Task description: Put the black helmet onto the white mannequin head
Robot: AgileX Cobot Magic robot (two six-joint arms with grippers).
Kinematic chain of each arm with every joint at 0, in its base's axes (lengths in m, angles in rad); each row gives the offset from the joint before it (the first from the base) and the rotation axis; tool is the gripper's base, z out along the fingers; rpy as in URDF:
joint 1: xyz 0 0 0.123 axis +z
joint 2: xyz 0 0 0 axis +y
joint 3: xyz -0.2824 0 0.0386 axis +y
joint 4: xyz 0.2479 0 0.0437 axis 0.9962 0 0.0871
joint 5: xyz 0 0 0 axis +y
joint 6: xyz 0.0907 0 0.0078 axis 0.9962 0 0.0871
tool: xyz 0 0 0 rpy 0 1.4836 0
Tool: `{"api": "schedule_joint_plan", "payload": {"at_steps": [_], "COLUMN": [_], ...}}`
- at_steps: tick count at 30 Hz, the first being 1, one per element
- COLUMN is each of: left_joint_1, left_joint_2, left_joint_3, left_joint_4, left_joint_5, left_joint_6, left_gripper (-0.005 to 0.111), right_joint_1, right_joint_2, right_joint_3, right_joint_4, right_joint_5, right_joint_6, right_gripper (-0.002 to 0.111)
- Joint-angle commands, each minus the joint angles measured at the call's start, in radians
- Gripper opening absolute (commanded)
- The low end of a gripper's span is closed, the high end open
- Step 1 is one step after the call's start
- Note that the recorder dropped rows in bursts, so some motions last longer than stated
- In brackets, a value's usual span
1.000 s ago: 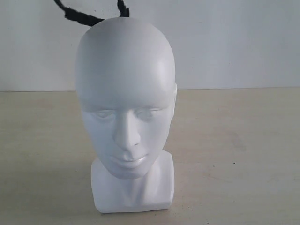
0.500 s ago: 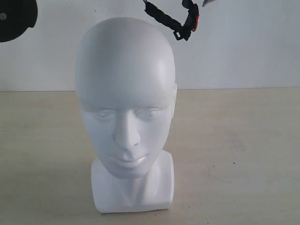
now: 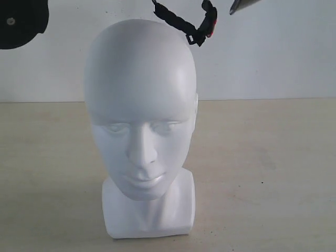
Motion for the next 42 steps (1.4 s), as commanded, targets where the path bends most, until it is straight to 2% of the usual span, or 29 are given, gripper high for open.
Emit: {"api": "schedule_joint_plan", "payload": {"at_steps": [1, 12, 28, 42], "left_joint_1": [-0.002, 0.073, 0.073, 0.075], "left_joint_2": [-0.028, -0.094, -0.098, -0.137], "left_joint_3": [0.026, 0.157, 0.220, 0.335], "left_joint_4": [-0.056, -0.054, -0.047, -0.078], "left_joint_5": [-0.096, -0.096, -0.096, -0.096], "left_joint_6": [0.042, 0.081, 0.081, 0.128], "left_gripper": [0.004, 0.004, 0.004, 0.004], "right_joint_1": [-0.001, -0.001, -0.001, -0.001], "right_joint_2": [-0.005, -0.005, -0.005, -0.005], "right_joint_3": [-0.001, -0.001, -0.001, -0.001], "right_joint_4": [0.001, 0.001, 0.001, 0.001], "right_joint_5": [-0.007, -0.007, -0.007, -0.007], "right_joint_6": [-0.002, -0.002, -0.002, -0.002], "right_gripper": [0.000, 0.000, 0.000, 0.000]}}
